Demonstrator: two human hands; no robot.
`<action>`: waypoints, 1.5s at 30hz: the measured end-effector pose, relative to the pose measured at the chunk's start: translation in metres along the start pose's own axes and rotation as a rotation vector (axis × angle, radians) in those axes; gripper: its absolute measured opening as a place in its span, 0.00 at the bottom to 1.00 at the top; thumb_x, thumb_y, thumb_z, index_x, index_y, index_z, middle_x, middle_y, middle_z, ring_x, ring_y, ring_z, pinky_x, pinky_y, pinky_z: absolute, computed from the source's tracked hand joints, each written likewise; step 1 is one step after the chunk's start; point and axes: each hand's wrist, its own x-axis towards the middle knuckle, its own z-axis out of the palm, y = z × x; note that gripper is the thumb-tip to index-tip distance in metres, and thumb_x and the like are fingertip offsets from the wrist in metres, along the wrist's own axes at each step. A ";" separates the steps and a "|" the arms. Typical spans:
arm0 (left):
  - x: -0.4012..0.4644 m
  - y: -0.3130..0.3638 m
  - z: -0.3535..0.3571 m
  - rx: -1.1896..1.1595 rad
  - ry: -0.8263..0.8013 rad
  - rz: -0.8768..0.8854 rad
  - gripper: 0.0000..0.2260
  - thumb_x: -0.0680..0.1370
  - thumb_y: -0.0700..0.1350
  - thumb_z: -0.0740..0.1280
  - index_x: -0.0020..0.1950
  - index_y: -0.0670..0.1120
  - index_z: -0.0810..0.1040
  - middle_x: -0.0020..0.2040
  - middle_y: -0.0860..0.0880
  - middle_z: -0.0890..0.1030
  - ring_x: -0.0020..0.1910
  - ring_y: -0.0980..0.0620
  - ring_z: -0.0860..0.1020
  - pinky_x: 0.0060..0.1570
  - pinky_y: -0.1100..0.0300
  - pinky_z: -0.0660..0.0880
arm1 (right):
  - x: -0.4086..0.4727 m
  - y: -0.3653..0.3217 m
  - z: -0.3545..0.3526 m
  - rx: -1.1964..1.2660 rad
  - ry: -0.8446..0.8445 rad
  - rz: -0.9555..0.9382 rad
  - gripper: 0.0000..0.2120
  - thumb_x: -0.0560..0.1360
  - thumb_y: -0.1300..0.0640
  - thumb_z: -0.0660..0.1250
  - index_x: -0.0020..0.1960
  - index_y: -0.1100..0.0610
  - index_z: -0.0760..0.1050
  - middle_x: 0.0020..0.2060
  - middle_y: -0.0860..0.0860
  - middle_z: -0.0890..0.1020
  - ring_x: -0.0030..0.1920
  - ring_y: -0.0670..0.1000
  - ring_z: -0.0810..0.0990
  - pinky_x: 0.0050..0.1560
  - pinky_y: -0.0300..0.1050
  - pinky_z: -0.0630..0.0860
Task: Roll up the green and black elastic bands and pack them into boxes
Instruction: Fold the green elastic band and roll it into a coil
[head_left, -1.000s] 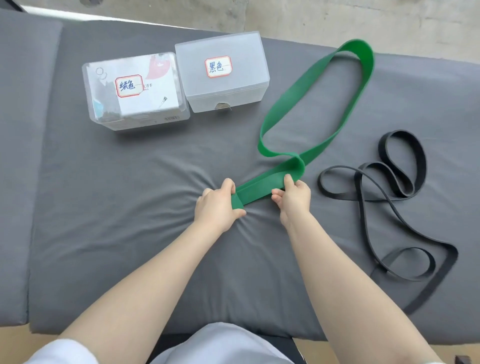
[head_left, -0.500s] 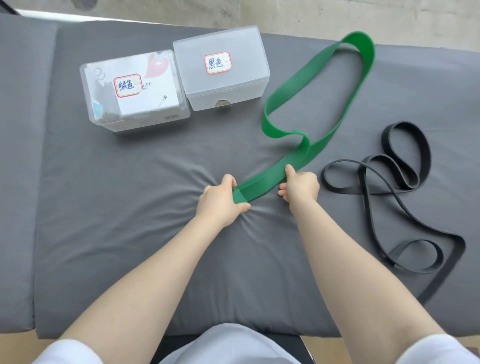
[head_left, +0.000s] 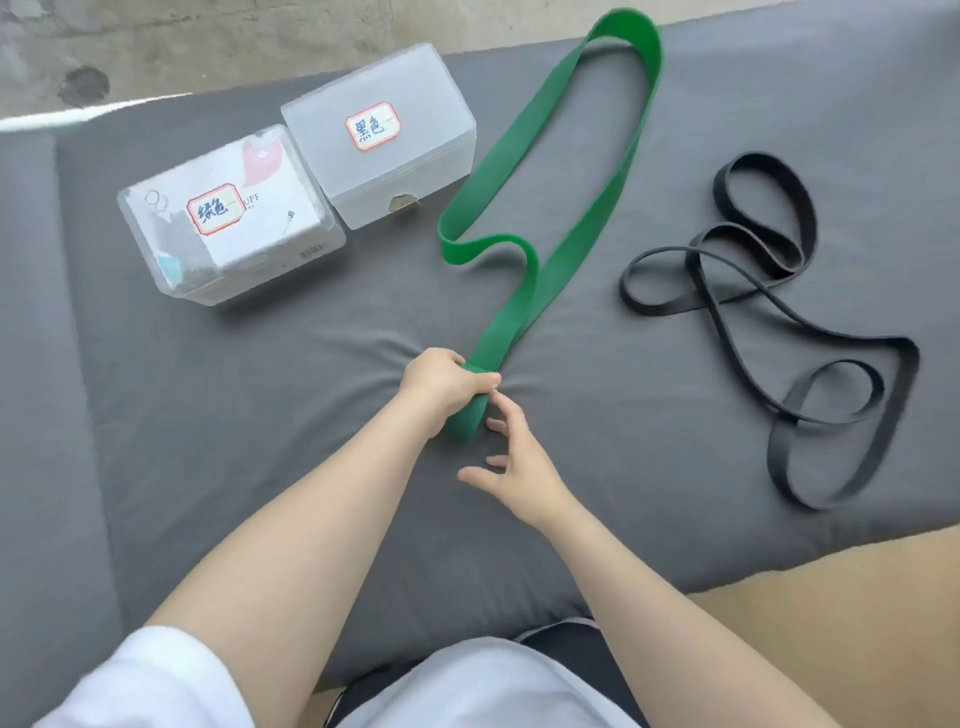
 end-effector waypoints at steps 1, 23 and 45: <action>-0.002 -0.002 0.001 -0.039 -0.041 -0.003 0.20 0.69 0.51 0.74 0.57 0.43 0.77 0.58 0.44 0.80 0.56 0.46 0.78 0.57 0.55 0.75 | -0.001 0.000 0.006 0.037 0.062 -0.005 0.41 0.69 0.59 0.73 0.71 0.42 0.52 0.68 0.41 0.66 0.63 0.42 0.71 0.58 0.45 0.75; -0.033 -0.068 0.042 -0.231 -0.231 0.139 0.07 0.78 0.49 0.63 0.54 0.53 0.79 0.53 0.54 0.81 0.55 0.53 0.76 0.61 0.56 0.71 | -0.035 0.016 -0.003 0.026 0.333 0.185 0.25 0.75 0.48 0.64 0.69 0.46 0.60 0.40 0.47 0.80 0.34 0.48 0.83 0.46 0.48 0.79; 0.008 -0.033 0.031 -0.218 -0.256 0.405 0.17 0.79 0.42 0.62 0.67 0.52 0.72 0.62 0.54 0.78 0.60 0.57 0.75 0.66 0.60 0.68 | 0.011 -0.020 -0.051 0.166 0.524 0.007 0.16 0.76 0.58 0.65 0.62 0.51 0.71 0.60 0.46 0.73 0.52 0.42 0.76 0.56 0.39 0.73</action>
